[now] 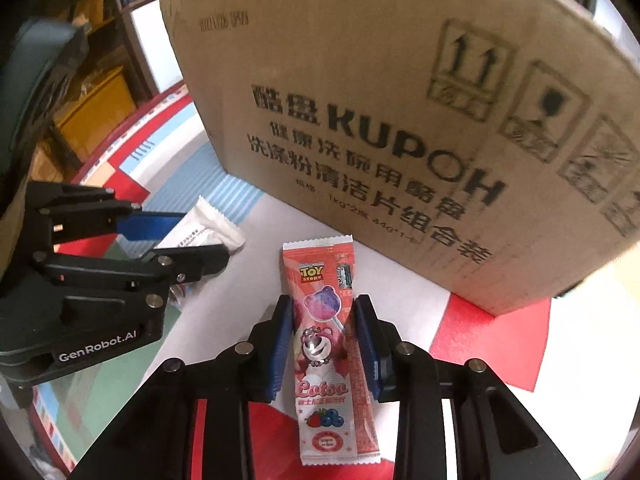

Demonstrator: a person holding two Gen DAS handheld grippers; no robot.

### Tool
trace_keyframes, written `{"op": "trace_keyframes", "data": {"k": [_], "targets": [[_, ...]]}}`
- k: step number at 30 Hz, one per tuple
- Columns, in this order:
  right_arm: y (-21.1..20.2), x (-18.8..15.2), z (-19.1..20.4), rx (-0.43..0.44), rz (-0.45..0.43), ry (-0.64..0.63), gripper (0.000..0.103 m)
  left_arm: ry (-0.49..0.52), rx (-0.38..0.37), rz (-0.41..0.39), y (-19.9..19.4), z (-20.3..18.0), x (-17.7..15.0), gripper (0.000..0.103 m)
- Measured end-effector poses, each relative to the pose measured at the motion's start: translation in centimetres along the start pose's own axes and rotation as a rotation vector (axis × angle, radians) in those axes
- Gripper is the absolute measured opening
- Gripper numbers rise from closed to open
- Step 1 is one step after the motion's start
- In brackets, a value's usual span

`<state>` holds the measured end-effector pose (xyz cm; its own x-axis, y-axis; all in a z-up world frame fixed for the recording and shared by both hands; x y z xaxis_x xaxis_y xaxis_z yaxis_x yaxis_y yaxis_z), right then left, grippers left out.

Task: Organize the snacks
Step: 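Carry the white cake and pink lollipop packet over the box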

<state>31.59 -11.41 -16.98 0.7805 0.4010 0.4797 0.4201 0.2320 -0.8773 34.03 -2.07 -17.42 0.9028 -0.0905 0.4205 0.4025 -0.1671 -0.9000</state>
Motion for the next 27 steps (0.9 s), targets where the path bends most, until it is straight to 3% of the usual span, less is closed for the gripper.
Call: {"op": "trace_keyframes", "data": {"k": [27], "targets": [[-13.7,1.1,-1.3,-0.046,-0.303,0.118,0.032,0.061,-0.046,-0.306,-12.6,-3.4,1.3,0.031]]}}
Point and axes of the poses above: each gripper's, at about its wrist camera, not at the fingertips, and y roughly the way its jaws point, z to its left, x to its top, the point moved 7 cm from there along y, roughly the way its jaws point, and after that the axes turned 4 degrees about -y, right-handed, at the moved point
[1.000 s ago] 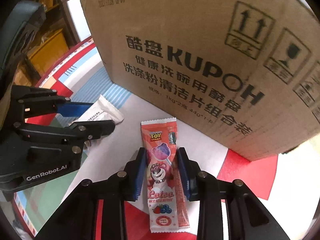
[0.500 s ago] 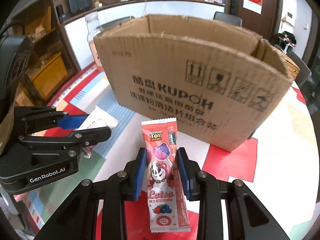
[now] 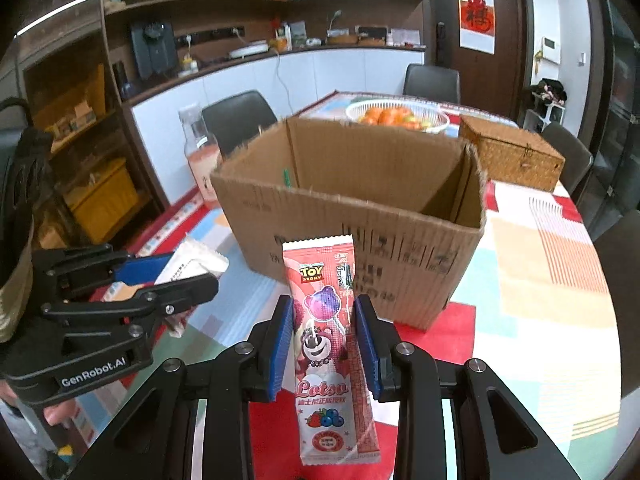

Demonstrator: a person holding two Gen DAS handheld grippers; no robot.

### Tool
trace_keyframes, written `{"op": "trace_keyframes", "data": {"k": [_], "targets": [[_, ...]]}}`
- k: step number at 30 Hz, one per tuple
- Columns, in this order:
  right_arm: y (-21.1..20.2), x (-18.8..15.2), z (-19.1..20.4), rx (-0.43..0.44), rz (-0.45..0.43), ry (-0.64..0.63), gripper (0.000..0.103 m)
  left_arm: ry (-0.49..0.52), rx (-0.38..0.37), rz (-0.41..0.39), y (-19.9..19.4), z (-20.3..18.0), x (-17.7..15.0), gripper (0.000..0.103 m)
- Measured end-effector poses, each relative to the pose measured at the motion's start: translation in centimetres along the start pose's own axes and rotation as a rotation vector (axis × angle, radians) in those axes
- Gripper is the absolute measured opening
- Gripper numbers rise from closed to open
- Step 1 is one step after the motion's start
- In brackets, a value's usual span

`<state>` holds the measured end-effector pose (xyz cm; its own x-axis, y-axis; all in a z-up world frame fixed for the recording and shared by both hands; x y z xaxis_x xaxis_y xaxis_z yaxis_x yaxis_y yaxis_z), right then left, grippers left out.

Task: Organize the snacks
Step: 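Carry the white cake and pink lollipop packet over the box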

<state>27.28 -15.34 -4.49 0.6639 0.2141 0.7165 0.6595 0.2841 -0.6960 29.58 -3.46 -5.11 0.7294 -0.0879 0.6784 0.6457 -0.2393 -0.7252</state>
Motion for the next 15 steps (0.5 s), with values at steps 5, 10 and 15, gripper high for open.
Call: {"op": "trace_keyframes", "data": {"k": [5,10,15], "targets": [[-1.9,1.5,-0.1,-0.007,-0.058,0.001,0.032,0.014,-0.002,-0.057,-1.9,-0.5,1.6,0.031],[-3.2,3.5,-0.3,-0.017,-0.108,0.004,0.032,0.034,0.0,-0.106,-3.2,-0.9,3.4,0.031],[-4.1,5.8,-0.6,-0.029,-0.155,0.001,0.032,0.049,0.003,-0.152,-4.2,-1.0,5.4,0.031]]}}
Point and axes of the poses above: each gripper's, at about its wrist camera, not at the fingertips, and y roughly the way its jaws point, z to its left, x to its top, the point moved 7 cm from there along y, roughly the way its jaws point, and after that the axes turned 4 degrees about -y, right-handed, at the moved point
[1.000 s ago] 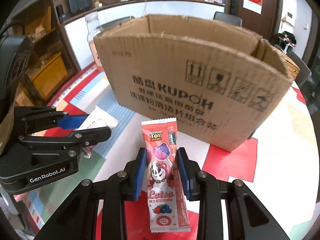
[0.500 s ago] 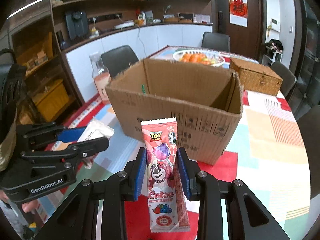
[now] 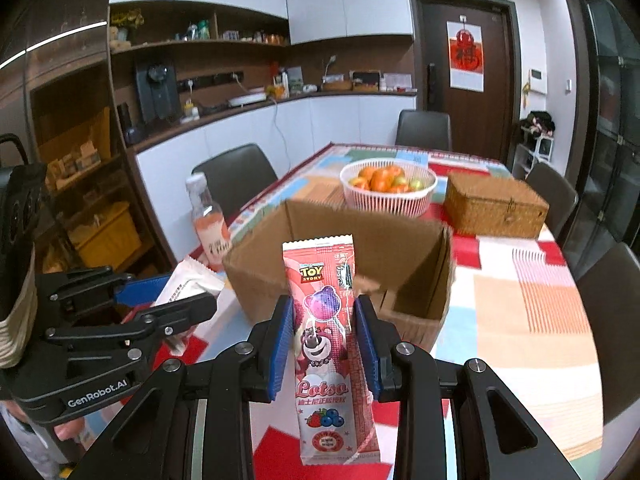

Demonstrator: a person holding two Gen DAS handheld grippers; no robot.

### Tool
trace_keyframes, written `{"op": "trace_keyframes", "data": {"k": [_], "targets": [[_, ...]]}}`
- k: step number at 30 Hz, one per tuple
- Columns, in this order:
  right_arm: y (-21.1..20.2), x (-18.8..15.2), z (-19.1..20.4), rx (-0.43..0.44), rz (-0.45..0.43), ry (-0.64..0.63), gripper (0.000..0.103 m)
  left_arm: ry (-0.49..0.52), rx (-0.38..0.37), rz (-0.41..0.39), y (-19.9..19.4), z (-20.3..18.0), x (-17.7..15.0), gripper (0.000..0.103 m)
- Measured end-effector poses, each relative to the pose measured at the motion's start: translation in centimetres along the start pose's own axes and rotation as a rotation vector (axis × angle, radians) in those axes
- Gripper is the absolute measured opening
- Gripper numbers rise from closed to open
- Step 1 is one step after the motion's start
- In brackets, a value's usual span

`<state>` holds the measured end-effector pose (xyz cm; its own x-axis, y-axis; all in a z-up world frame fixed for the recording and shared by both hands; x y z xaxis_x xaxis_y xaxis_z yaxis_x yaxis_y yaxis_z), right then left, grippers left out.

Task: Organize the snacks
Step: 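Carry the white cake and pink lollipop packet over the box, then open both tools to drop the cake and lollipop packet into the box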

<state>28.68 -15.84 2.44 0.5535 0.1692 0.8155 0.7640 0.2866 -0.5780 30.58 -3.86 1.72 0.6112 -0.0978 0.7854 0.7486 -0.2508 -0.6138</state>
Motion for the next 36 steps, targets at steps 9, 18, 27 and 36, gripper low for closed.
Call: {"op": "trace_keyframes", "data": {"k": [9,18,27,36], "targets": [[1.0,3.5,-1.3,-0.015,-0.032,0.008,0.032,0.012,0.029,-0.047,0.6,0.6,4.1,0.031],[4.0,5.8,-3.0,-0.052,-0.006,-0.002,0.032,-0.016,0.024,-0.041,3.5,1.8,6.8,0.031],[7.6,6.7,-4.4,-0.062,0.042,0.002,0.032,-0.068,0.023,0.031,7.9,3.4,7.3,0.031],[10.2,6.2,-4.8,-0.076,0.095,0.001,0.036,-0.073,0.048,0.072,10.2,3.8,7.7,0.046]]}}
Point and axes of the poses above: each gripper's, at about its wrist camera, not at the fingertips, and y roughly the way its jaws point, z to its left, x to its top, the point moved 7 cm from there along y, roughly the way its jaws point, and after that the axes turned 4 degrees about -y, right-handed, at the moved point
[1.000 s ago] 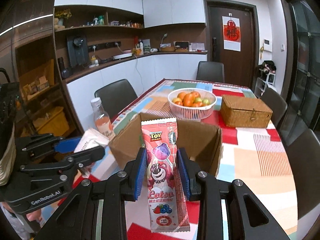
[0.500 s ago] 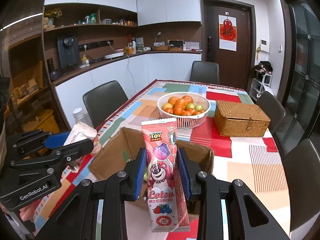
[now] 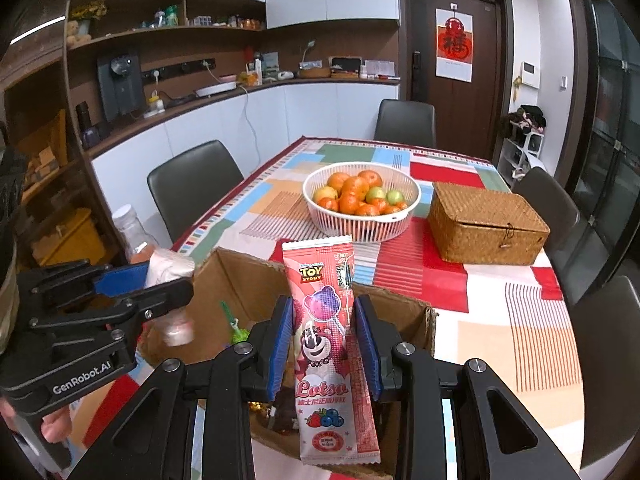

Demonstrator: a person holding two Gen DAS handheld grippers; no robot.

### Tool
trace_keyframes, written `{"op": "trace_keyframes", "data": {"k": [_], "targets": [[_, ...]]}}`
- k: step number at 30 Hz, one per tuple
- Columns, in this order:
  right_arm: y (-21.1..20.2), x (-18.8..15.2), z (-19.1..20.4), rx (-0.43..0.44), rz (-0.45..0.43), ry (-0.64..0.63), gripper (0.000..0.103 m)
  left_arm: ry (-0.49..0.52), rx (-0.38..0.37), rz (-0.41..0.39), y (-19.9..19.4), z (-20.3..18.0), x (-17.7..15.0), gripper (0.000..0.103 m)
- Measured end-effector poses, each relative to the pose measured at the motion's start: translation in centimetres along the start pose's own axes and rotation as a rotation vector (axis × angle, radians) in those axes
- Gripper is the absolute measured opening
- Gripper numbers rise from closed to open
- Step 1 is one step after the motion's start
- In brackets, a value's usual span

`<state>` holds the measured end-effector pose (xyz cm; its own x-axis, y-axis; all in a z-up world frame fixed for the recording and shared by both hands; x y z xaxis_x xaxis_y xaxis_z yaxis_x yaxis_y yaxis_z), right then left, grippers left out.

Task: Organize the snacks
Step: 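Open both tools to drop the cake and lollipop packet into the box, then lower the left tool to the green packet and grasp it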

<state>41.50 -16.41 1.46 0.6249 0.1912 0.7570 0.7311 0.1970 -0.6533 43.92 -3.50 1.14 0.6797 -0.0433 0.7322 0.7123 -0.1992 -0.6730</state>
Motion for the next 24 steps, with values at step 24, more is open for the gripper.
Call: {"op": "trace_keyframes", "data": {"k": [24], "targets": [[-10.3,-9.3,0.7,-0.054,-0.043,0.044,0.049,0.071,-0.077,-0.026,-8.7,-5.7,-9.7,0.052]]}}
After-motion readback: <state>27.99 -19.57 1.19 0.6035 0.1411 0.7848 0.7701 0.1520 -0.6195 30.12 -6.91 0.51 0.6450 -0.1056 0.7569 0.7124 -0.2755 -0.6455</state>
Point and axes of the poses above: each gripper's, at about its wrist camera, not at the fingertips, and y roughly the way its jaws point, z to its left, x to its top, the point moved 7 cm from there along y, roughly the way its jaws point, and after that the axes turned 4 degrees about -y, right-handed, at the moved point
